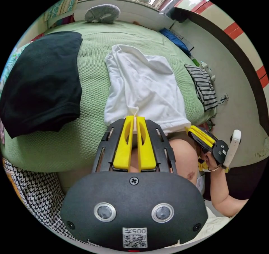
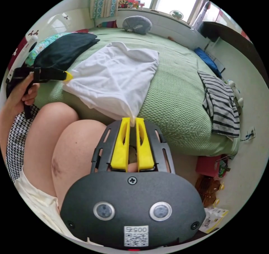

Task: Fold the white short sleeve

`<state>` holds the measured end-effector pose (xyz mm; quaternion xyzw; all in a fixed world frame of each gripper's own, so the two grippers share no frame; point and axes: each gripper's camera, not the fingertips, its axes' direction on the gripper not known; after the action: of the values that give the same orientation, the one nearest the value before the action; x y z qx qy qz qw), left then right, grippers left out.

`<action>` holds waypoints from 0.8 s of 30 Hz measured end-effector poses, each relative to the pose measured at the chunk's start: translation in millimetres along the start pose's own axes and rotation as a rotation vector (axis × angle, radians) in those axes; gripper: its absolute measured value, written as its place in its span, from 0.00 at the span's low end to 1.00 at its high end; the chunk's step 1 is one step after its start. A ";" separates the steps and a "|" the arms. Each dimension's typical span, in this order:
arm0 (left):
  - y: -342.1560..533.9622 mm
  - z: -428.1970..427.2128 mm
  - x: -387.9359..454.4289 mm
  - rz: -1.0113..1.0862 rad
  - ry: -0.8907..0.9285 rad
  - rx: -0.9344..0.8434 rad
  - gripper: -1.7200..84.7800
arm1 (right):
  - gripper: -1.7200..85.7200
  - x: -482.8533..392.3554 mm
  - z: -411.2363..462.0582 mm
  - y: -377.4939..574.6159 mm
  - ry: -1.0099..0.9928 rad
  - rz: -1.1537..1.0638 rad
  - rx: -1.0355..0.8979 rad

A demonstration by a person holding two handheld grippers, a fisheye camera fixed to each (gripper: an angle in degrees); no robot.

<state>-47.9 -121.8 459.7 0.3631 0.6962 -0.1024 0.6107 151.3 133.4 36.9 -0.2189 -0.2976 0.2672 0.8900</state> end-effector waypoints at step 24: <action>36.4 -35.7 -41.0 -0.086 0.056 0.040 0.07 | 0.01 22.6 -44.3 57.6 -0.166 0.124 0.088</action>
<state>-53.0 -90.5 516.9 0.3477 0.7256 -0.1325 0.5788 175.4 180.8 -17.6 -0.1748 -0.3443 0.3517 0.8527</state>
